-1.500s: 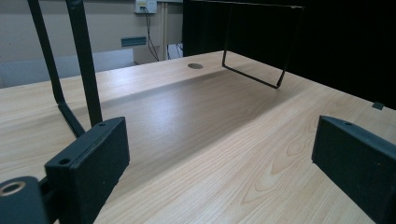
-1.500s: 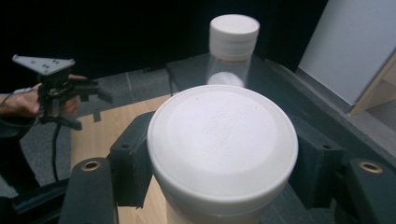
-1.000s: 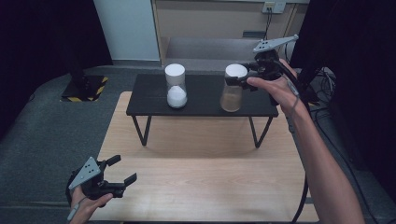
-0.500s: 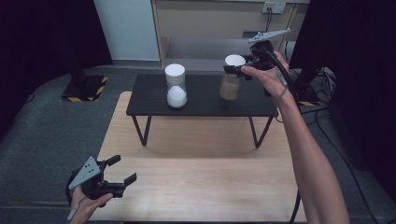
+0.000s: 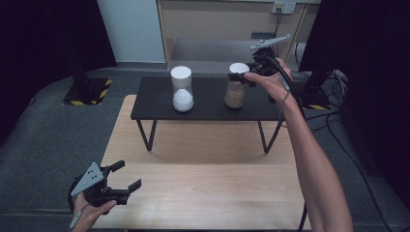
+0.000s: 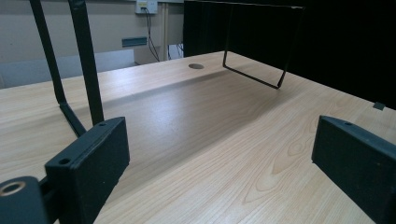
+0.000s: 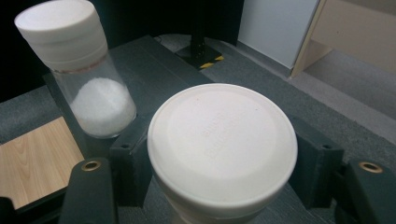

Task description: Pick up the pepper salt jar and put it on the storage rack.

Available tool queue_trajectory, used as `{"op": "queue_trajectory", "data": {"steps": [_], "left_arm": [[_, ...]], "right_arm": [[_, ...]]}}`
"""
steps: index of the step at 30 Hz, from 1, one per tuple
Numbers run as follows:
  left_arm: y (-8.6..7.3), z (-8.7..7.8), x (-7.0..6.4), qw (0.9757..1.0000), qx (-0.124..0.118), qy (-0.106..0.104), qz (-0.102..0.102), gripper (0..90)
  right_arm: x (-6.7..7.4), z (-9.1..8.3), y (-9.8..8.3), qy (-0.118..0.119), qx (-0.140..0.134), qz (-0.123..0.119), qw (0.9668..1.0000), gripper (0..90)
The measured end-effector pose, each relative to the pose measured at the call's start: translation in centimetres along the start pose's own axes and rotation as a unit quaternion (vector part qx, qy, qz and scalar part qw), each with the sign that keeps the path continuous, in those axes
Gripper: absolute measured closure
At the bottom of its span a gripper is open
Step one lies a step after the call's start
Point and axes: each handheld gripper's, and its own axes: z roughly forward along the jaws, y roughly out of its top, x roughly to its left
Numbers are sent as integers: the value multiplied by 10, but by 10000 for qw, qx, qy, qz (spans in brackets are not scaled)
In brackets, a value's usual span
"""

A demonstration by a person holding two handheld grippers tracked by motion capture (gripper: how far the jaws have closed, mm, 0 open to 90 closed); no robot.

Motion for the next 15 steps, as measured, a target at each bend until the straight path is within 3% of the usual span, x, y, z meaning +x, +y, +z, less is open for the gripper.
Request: {"op": "queue_trajectory", "data": {"steps": [6, 8, 10, 15], "left_arm": [[0, 0, 0, 10000, -1, -6, 14, 30], [0, 0, -1, 10000, 2, -10, 29, 30], [0, -1, -1, 10000, -9, -12, 42, 30], [0, -1, -1, 10000, -12, -22, 49, 31]], "right_arm": [[-2, 0, -7, 24, -138, 45, 9999, 323], [-5, 0, -18, 107, -513, 166, 9985, 225], [1, -2, -20, -69, -590, 139, 9981, 128], [6, -15, -34, -129, -970, 57, 9952, 69]]}}
